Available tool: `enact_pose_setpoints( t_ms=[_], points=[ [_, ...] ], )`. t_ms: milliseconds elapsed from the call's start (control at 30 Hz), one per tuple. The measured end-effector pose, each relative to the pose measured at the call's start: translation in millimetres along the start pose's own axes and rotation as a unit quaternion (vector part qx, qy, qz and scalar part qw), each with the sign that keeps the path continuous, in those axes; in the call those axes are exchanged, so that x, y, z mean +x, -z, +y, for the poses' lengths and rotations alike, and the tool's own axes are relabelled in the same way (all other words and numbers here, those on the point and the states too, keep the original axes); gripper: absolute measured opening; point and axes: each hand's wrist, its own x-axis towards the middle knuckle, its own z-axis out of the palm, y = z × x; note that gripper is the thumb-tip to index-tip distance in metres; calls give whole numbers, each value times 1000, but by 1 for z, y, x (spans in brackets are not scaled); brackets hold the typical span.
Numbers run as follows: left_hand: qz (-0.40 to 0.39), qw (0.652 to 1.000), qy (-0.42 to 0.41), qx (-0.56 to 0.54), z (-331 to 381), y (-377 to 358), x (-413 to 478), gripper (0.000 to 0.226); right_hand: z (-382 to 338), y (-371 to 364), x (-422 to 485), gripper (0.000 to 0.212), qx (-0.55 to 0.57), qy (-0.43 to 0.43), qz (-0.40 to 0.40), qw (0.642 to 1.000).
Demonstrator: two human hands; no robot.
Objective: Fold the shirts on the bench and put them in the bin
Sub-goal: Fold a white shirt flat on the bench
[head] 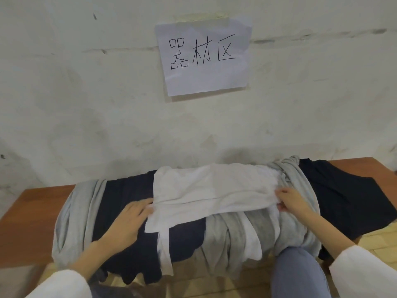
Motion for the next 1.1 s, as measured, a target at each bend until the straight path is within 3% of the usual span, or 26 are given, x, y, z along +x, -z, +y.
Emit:
enact_pose_setpoints(
  t_ms=[67, 133, 167, 200, 267, 333, 367, 433, 533, 600, 700, 800, 867, 933, 1033, 1100],
  points=[
    [2, 1000, -9, 10, 7, -7, -7, 78, 3, 0, -2, 10, 20, -7, -62, 998],
    [12, 1000, 17, 9, 10, -7, -6, 76, 12, 4, -3, 20, -59, 26, -90, 994],
    [26, 999, 23, 18, 10, -5, -3, 71, 19, 6, -1, 16, -121, 48, -87, 988],
    [42, 998, 24, 28, 10, -2, 2, 61, 23, 7, -2, 6, -154, 68, -76, 983],
    [70, 997, 31, 9, 11, 4, 13, 39, 30, 9, 2, 22, -180, 101, -30, 978],
    [92, 987, 83, -98, 15, 13, 26, 20, 28, 8, 6, 29, -193, 143, 40, 970],
    [98, 970, 135, -175, 21, 21, 32, 14, 22, 7, 6, 30, -202, 169, 71, 962],
    [111, 900, 246, -342, 30, 37, 48, 12, 11, 1, 10, 33, -172, 196, 107, 959],
    [167, 795, 324, -485, 33, 54, 82, 15, -18, -10, 17, 26, -30, 154, 109, 982],
    [188, 778, 332, -500, 32, 65, 107, 12, -38, -19, 32, 22, 46, 123, 121, 984],
    [244, 794, 316, -459, 31, 90, 144, 9, -80, -27, 50, 16, 143, 105, 159, 971],
    [315, 797, 291, -425, 30, 121, 172, 15, -121, -25, 55, 31, 128, 166, 174, 962],
    [361, 798, 270, -401, 24, 142, 184, 16, -145, -21, 54, 30, 117, 204, 179, 955],
    [417, 782, 248, -391, 16, 168, 191, 18, -168, -14, 50, 17, 141, 236, 182, 944],
    [489, 730, 241, -412, 12, 212, 191, 23, -203, 3, 39, 38, 178, 256, 206, 928],
    [520, 700, 234, -429, 18, 242, 184, 29, -221, 19, 26, 39, 199, 267, 218, 917]
  ],
)
